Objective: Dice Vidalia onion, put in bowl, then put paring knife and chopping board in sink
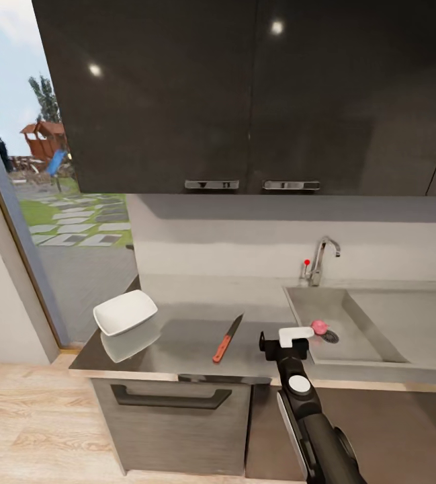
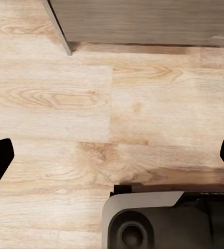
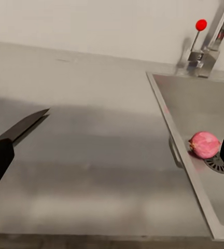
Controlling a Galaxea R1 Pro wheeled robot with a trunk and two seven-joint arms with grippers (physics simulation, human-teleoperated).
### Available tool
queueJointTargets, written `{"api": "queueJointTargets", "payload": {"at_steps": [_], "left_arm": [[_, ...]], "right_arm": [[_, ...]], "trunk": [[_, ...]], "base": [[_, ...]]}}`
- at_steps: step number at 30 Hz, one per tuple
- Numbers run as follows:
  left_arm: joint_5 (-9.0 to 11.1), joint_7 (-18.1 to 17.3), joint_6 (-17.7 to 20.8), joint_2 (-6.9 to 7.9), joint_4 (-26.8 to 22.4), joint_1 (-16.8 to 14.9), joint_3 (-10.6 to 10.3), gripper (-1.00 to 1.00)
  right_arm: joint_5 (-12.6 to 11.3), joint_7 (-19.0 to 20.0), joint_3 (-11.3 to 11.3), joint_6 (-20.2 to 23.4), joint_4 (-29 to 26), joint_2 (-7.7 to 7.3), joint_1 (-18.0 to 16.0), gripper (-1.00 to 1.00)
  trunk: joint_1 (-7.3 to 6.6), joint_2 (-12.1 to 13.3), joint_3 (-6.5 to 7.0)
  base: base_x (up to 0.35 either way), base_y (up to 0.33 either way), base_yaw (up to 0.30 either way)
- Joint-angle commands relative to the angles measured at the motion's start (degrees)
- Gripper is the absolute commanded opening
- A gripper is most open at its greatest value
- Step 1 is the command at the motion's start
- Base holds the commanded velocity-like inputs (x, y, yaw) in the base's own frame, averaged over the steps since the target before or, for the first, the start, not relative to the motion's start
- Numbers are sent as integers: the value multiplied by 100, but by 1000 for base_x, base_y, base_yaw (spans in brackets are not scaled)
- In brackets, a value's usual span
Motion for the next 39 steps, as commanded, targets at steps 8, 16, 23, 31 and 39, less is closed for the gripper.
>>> {"api": "queueJointTargets", "payload": {"at_steps": [8,16,23,31,39], "left_arm": [[4,2,-15,4,1,0,4,100],[4,1,-15,5,-5,0,4,100],[4,-1,-15,5,-7,0,4,100],[-1,1,-15,-4,1,0,4,100],[-5,4,-15,-3,1,0,4,100]], "right_arm": [[56,-28,9,-45,17,0,-1,100],[42,-31,2,-54,20,0,-1,100],[-57,-31,-33,-191,168,0,-1,100],[-64,-31,-165,-310,390,0,-1,100],[-65,-31,-170,-501,404,0,-1,100]], "trunk": [[2,-4,-2],[2,-4,-37],[2,-4,-100],[2,-4,-174],[2,-4,-248]], "base": [[3,-1,0],[108,85,0],[225,189,0],[70,42,0],[3,2,0]]}}
